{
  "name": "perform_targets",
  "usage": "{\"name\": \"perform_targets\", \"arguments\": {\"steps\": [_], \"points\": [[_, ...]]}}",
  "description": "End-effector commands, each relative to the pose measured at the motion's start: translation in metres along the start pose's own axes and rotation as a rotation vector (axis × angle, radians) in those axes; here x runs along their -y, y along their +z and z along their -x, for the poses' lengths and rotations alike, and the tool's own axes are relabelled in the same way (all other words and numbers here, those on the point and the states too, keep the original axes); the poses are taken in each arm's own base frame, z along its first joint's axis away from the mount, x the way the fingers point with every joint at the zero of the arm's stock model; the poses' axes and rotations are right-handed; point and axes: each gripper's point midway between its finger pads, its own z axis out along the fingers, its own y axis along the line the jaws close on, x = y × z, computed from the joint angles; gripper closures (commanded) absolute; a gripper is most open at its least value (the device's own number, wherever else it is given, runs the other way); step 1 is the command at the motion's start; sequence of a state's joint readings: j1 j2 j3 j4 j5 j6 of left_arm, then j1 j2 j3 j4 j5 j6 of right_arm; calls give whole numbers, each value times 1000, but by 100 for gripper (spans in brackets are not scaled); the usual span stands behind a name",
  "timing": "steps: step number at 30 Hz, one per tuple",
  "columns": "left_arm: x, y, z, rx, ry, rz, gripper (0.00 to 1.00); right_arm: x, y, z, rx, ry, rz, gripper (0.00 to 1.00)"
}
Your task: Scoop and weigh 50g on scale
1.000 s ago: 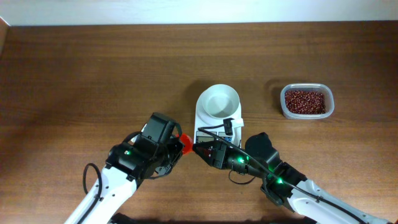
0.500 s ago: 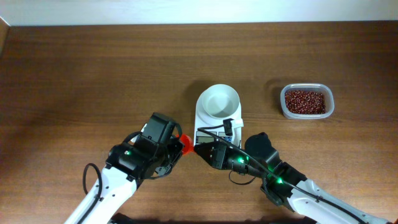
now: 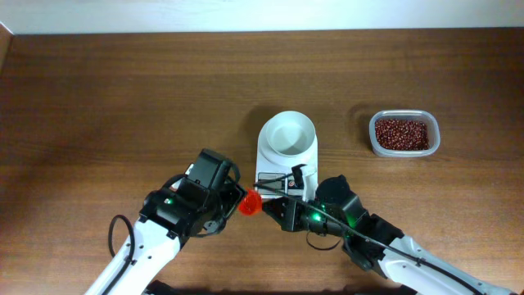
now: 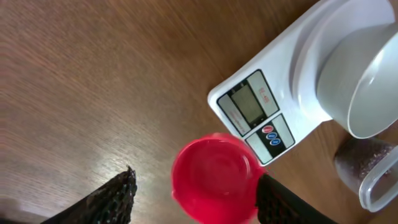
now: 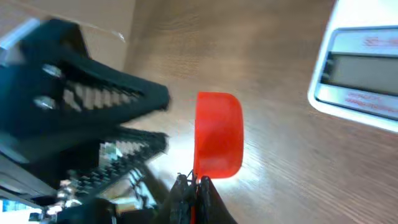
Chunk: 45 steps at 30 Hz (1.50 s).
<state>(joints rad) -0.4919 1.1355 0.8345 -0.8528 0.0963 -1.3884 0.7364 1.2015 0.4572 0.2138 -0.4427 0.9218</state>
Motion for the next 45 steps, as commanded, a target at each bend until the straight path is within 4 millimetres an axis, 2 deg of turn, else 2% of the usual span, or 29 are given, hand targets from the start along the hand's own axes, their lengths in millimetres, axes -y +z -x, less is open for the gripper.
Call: {"name": "perform_targets", "arguments": {"steps": [1, 2, 3, 4, 5, 6, 7, 9, 10, 11, 13, 14, 15, 18, 21, 23, 26, 32, 45], "points": [[-3, -1, 2, 17, 9, 13, 32, 20, -19, 7, 30, -52, -98, 96], [-4, -1, 4, 33, 9, 18, 32, 40, -43, 13, 53, -29, -183, 96], [-4, -1, 5, 37, 9, 19, 35, 44, -67, 20, 102, -29, -212, 96], [-4, -1, 5, 36, 9, 19, 51, 44, -82, 27, 150, -32, -216, 96], [-4, -1, 5, 36, 9, 18, 80, 37, -114, 41, 266, -32, -207, 96], [-3, -1, 5, 37, 10, 14, 93, 26, -138, 50, 366, -56, -179, 96], [3, -1, 6, 40, 11, -9, 100, 14, -156, 54, 444, -90, -148, 96], [26, 4, 3, 43, 41, -82, 100, -2, -174, 55, 518, -138, -106, 96], [45, 16, -9, 29, 90, -127, 100, -5, -177, 54, 529, -148, -97, 96], [53, 27, -17, 32, 136, -135, 100, -3, -176, 52, 521, -140, -105, 96], [78, 56, -43, 38, 407, -180, 100, 8, -175, 49, 511, -112, -145, 96], [91, 77, -65, 31, 566, -214, 100, 12, -177, 51, 528, -105, -168, 96], [88, 89, -71, 41, 591, -191, 100, 16, -180, 54, 549, -100, -192, 96], [81, 112, -71, 65, 607, -142, 100, 36, -197, 71, 675, -73, -323, 96], [79, 123, -62, 113, 604, -115, 100, 39, -201, 74, 699, -68, -348, 96], [80, 138, -63, 113, 604, -118, 100, 41, -203, 75, 709, -66, -359, 96], [83, 141, -63, 117, 603, -127, 95, 41, -203, 75, 711, -66, -361, 96], [87, 140, -55, 169, 596, -131, 96, 41, -203, 75, 710, -65, -361, 96], [87, 147, -56, 164, 586, -132, 95, 41, -203, 75, 710, -65, -360, 96]]}}
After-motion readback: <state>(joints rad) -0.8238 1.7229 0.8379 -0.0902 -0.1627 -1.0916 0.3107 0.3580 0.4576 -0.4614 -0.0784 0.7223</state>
